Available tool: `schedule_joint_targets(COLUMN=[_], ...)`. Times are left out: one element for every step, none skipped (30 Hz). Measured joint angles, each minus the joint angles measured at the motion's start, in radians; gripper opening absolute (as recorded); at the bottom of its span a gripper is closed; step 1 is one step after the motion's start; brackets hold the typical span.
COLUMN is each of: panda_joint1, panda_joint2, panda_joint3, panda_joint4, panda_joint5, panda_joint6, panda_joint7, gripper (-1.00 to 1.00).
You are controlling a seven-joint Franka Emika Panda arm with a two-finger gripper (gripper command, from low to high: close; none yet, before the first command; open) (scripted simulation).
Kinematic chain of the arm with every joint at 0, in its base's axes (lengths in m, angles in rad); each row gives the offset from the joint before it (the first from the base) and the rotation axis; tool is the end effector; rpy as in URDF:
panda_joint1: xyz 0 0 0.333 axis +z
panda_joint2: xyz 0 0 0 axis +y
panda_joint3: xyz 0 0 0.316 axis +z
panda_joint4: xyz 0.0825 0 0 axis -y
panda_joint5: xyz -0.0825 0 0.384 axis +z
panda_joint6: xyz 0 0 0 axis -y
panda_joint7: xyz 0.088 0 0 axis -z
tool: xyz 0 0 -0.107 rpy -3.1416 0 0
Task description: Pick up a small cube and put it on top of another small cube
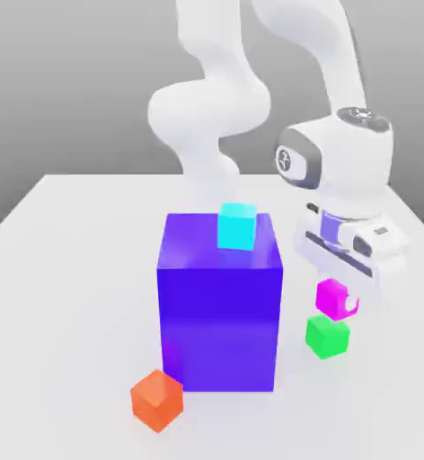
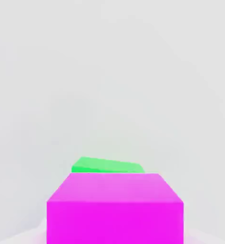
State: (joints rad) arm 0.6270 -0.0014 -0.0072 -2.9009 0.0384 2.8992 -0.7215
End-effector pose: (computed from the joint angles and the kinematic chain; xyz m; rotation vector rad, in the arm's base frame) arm 0.2798 0.1969 0.1891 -2.4898 -1.9007 -0.0003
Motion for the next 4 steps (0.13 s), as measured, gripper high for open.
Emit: schedule_joint_targets(panda_joint1=[0.004, 0.003, 0.002, 0.003], panda_joint2=[0.022, 0.039, 0.039, 0.039], panda_joint3=[-0.007, -0.011, -0.011, -0.011], panda_joint4=[-0.001, -0.002, -0.002, -0.002], panda_joint5=[-0.009, -0.02, -0.02, -0.02], panda_joint6=[0.022, 0.04, 0.04, 0.04], panda_joint7=[0.007, 0.015, 0.015, 0.015], gripper=[-1.0, 1.0, 1.0, 1.0])
